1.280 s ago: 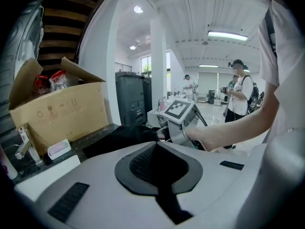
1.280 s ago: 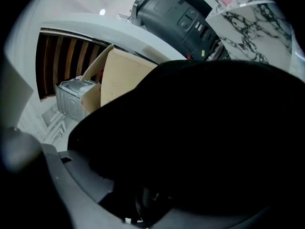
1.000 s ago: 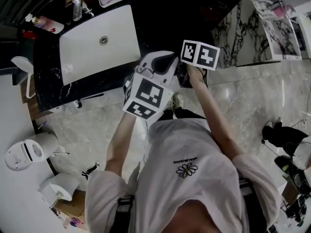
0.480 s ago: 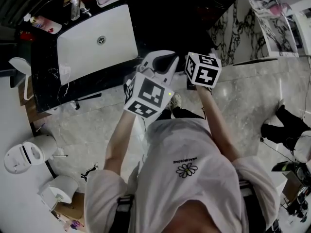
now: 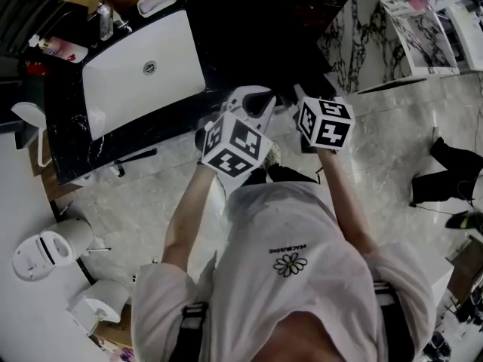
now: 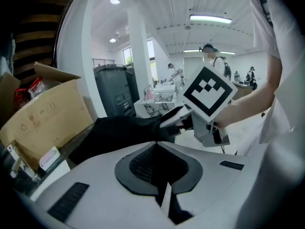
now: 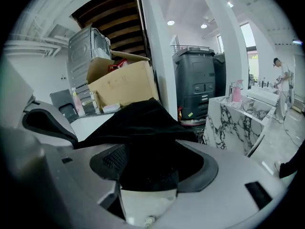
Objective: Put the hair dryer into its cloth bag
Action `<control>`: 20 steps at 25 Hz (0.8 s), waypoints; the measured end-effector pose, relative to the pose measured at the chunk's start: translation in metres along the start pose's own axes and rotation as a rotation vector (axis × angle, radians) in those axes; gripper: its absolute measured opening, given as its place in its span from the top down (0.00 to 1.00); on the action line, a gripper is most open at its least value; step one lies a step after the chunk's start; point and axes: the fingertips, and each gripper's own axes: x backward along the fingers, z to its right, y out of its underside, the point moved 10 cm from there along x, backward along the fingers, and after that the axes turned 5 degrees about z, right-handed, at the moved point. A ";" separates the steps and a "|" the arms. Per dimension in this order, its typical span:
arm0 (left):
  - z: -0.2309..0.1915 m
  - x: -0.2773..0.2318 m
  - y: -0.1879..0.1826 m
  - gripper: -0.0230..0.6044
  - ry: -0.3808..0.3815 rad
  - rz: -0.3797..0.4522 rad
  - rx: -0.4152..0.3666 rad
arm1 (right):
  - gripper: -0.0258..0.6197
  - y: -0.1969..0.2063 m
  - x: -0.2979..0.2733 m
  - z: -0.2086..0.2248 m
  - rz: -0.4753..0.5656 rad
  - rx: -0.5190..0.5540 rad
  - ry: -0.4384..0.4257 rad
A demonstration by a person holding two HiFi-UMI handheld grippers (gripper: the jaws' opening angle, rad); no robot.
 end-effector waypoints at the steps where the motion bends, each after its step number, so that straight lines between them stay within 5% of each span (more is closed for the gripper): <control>1: 0.001 -0.003 0.002 0.94 0.007 -0.012 -0.005 | 0.51 0.003 0.002 0.002 -0.008 -0.004 0.001; 9: 0.007 -0.019 0.022 0.93 0.037 -0.057 0.013 | 0.51 0.023 0.018 0.008 -0.066 -0.022 -0.018; 20: 0.009 -0.023 0.027 0.93 -0.012 -0.024 0.143 | 0.51 0.032 0.039 0.018 -0.091 -0.023 -0.030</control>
